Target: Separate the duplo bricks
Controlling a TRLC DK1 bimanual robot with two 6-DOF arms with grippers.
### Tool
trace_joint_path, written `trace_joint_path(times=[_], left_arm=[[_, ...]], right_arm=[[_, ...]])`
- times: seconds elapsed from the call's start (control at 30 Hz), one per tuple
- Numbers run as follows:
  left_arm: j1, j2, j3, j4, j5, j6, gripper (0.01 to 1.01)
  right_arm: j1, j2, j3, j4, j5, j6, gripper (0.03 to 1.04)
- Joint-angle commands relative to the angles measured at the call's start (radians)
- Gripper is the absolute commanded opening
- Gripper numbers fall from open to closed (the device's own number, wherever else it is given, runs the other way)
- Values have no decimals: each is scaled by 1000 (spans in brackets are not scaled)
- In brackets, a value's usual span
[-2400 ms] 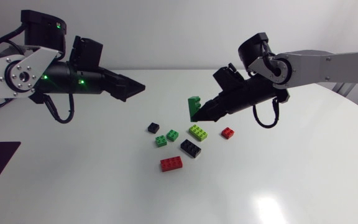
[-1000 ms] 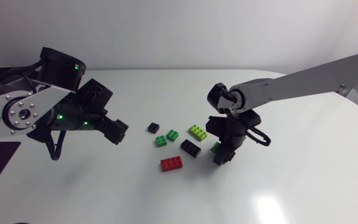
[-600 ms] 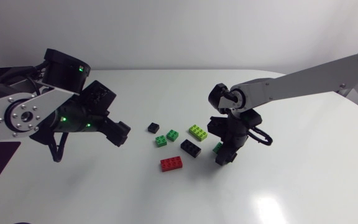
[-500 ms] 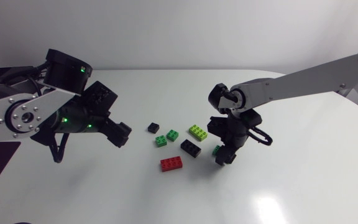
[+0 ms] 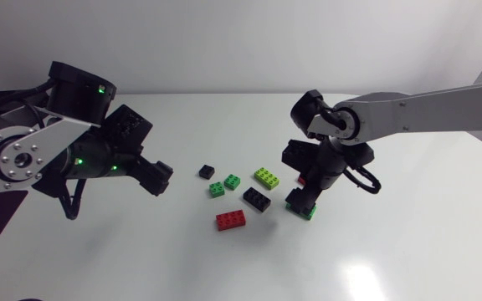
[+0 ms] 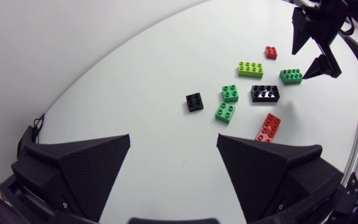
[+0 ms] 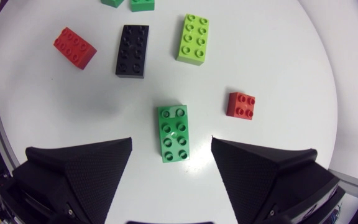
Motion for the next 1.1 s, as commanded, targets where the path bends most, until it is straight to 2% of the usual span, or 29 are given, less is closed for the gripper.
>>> trace_joint_path(times=[0.0,0.27,0.63,1.07], left_arm=[[0,-19,-46,0,-3,10,975],[40,-59,-84,19,-3,19,975],[74,-125,-74,9,-12,24,977],[34,-281,-71,-59,-129,-10,977]], right_arm=[[-3,-22,-35,5,-11,-14,939],[-5,-136,-36,2,-34,9,939],[-62,-315,-151,114,-34,43,985],[-97,-582,-243,102,-26,61,985]])
